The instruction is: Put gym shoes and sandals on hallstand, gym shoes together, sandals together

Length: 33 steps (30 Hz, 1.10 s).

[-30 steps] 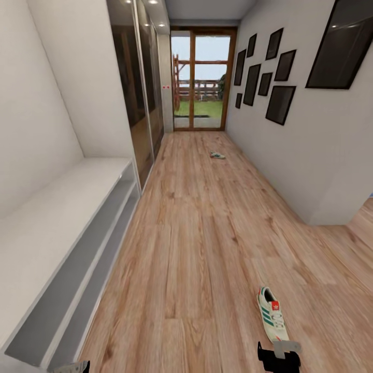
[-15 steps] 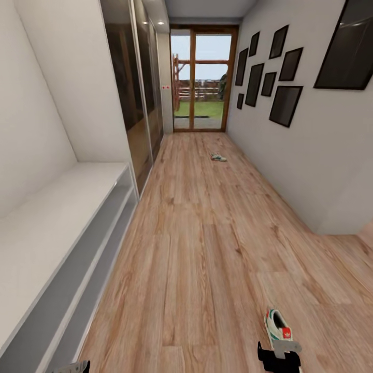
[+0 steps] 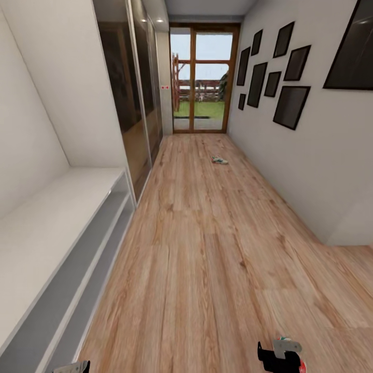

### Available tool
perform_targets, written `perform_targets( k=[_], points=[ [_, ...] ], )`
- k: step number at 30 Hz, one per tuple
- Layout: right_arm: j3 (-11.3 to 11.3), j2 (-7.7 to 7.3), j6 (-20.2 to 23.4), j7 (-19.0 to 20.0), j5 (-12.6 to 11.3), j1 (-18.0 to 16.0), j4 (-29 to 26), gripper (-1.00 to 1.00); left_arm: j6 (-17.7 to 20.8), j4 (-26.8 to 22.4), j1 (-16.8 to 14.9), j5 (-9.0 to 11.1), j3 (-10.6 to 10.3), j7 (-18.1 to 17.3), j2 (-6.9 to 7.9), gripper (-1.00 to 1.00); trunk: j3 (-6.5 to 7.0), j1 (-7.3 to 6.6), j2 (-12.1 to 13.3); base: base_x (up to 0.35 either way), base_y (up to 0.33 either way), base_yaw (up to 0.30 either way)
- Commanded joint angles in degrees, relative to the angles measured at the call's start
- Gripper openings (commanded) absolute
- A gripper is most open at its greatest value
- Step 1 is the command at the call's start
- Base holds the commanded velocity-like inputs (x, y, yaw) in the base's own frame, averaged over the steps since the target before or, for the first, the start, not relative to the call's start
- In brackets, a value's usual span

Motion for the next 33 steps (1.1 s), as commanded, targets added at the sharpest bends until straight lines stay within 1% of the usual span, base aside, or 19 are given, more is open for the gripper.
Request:
perform_targets(
  k=[1,33],
  points=[
    [-0.4,0.01,-0.1,-0.2,0.6,0.0,0.1,1.00,-0.1,0.1,0.0,0.1,0.4,-0.4,0.00,1.00,-0.05,0.03,0.0,0.338,0.000,0.000],
    [-0.4,0.00,-0.1,-0.2,0.6,0.0,0.1,1.00,-0.3,0.1,0.0,0.1,0.4,-0.4,0.00,1.00,-0.05,0.03,0.0,0.338,0.000,0.000]
  ],
)
